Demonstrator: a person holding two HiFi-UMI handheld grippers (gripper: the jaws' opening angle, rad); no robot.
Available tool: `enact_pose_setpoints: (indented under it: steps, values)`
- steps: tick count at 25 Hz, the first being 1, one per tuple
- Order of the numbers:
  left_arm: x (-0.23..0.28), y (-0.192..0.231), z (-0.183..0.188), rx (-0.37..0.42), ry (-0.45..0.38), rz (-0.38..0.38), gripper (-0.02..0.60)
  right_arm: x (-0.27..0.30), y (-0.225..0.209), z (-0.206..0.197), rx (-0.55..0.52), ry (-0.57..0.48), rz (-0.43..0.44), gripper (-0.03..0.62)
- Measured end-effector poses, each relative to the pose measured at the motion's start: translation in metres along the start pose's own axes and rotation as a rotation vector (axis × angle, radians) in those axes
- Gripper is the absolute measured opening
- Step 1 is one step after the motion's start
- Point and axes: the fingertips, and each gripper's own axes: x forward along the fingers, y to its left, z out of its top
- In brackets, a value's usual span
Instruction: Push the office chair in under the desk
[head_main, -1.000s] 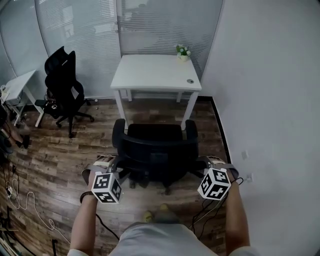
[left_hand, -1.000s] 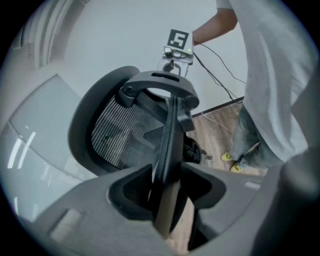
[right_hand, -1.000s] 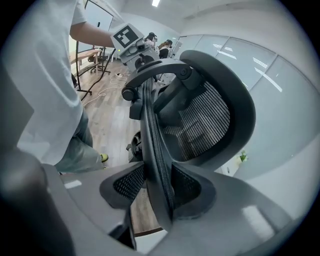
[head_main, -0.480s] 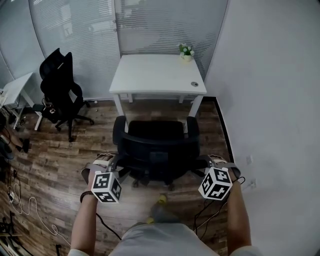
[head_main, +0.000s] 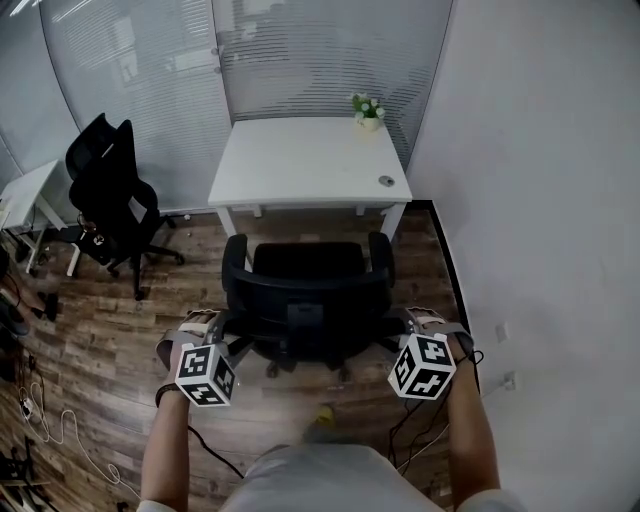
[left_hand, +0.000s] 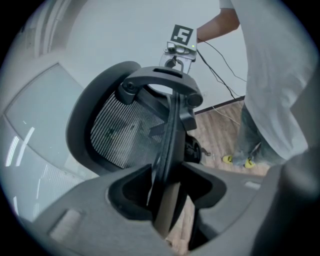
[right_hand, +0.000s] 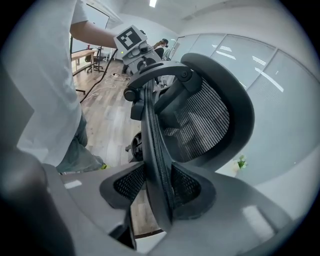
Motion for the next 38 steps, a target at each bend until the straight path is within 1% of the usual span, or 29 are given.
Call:
enact_pose_setpoints:
  steps: [7,12,18,25,32,38]
  values:
    - [0.031,0.044,-0.004,-0.018,0.005,0.034,0.196,0.022,-0.046,-0.005,-0.013,-0.013,-0.016,0.166]
    - [0.046,0.067,-0.006,-0.028,0.014,0.028,0.198,0.034,-0.073,-0.008,-0.010,-0.011,-0.007,0.167]
    - [0.064,0.099,-0.011,-0.016,0.000,0.040,0.196,0.049,-0.107,-0.008,-0.005,-0.005,-0.017,0.169]
    - [0.081,0.127,-0.016,-0.008,-0.006,0.037,0.196,0.064,-0.136,-0.008,0.009,0.000,-0.020,0.170]
    - [0.091,0.151,-0.027,0.001,-0.010,0.043,0.196,0.077,-0.158,0.000,0.021,0.004,-0.036,0.175]
    - [0.095,0.155,-0.030,0.008,-0.017,0.032,0.201,0.079,-0.156,0.002,0.020,-0.004,-0.054,0.175]
